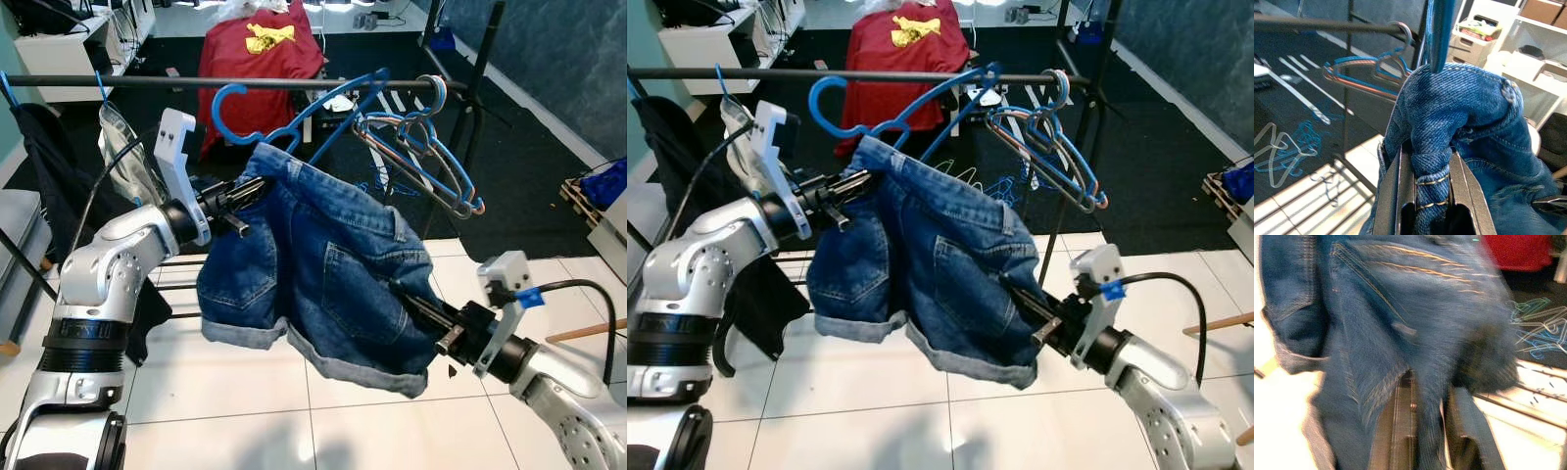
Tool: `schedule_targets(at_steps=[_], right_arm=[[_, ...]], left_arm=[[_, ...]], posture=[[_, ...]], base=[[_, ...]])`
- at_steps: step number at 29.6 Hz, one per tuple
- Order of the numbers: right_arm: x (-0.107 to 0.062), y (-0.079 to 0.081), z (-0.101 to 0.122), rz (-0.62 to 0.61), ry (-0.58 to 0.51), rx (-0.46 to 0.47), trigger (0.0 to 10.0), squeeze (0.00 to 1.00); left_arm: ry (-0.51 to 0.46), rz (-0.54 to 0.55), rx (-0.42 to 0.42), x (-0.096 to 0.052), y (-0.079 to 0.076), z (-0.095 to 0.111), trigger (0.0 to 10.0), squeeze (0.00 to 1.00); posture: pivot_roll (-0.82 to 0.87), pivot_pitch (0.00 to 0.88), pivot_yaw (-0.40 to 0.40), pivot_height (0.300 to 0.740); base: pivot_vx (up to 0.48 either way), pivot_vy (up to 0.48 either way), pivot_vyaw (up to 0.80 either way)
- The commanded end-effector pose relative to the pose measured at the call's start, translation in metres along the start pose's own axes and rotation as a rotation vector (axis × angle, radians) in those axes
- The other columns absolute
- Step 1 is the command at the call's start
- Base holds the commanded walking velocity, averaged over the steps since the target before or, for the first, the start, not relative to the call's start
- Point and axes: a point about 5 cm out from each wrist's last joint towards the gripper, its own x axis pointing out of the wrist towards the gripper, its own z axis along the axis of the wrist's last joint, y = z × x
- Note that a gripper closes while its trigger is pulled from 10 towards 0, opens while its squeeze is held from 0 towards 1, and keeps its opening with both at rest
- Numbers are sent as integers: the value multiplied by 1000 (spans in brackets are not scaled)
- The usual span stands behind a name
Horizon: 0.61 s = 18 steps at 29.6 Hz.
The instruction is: Hang hanger
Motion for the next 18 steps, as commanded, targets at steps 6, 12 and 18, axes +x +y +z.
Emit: schedule_targets(at_steps=[6, 12, 18], right_arm=[[-41, -3, 14, 84, -42, 50, 10000, 1000], [-71, -5, 42, 127, -148, 17, 10000, 1000], [-70, 12, 89, 276, -265, -82, 10000, 1000]], left_arm=[[69, 12, 227, -19, 20, 18, 10000, 0], [225, -73, 397, -33, 25, 15, 10000, 0], [372, -437, 494, -42, -11, -5, 10000, 0]], posture=[[-65, 131, 6, 740], [-65, 127, 9, 740], [-57, 117, 9, 740]], base=[[0, 0, 0], [0, 0, 0], [0, 0, 0]])
